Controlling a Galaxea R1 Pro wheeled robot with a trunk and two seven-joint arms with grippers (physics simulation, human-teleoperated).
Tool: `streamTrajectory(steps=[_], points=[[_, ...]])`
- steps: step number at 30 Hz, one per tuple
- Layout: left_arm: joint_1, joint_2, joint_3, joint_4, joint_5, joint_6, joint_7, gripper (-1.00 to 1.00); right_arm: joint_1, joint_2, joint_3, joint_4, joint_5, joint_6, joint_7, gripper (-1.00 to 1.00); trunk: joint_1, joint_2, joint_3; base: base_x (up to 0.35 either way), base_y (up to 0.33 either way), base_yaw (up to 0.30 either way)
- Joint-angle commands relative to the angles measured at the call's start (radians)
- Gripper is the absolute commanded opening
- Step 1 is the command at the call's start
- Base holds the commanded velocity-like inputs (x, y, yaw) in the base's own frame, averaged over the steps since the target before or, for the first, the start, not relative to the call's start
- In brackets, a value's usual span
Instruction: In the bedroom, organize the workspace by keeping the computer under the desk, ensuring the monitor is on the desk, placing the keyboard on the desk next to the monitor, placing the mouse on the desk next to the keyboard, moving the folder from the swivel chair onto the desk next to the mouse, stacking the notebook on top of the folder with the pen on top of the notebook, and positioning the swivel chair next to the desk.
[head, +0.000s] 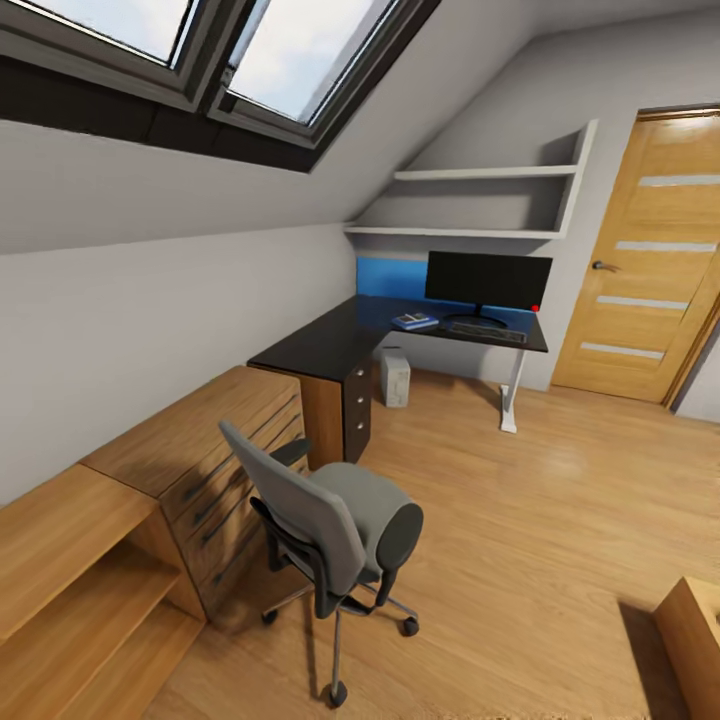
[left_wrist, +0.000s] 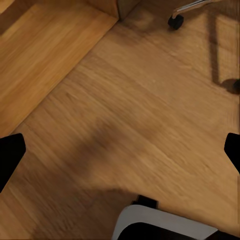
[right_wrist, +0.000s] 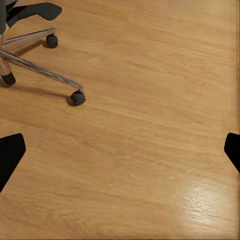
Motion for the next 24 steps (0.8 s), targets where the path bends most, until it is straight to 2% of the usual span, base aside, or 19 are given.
streamTrajectory(steps=[1, 11, 24], points=[[0.000, 0.000, -0.009, -0.001, 0.002, -0.002, 0.009, 1.00, -0.001, 0.000, 0.009, 0.001, -0.006, -0.002, -0.005, 1.00, 0.000, -0.001, -0.002, 0.000, 0.000, -0.218], [0.000, 0.000, -0.009, -0.001, 0.002, -0.001, 0.009, 1.00, -0.001, -0.001, 0.009, 0.001, -0.006, -0.002, -0.005, 1.00, 0.000, -0.001, -0.009, 0.000, 0.013, -0.221], [0.000, 0.000, -0.014, -0.001, 0.000, 0.000, 0.008, 1.00, -0.001, -0.001, 0.009, 0.000, -0.005, -0.002, -0.004, 1.00, 0.000, -0.001, -0.016, 0.000, 0.296, -0.237]])
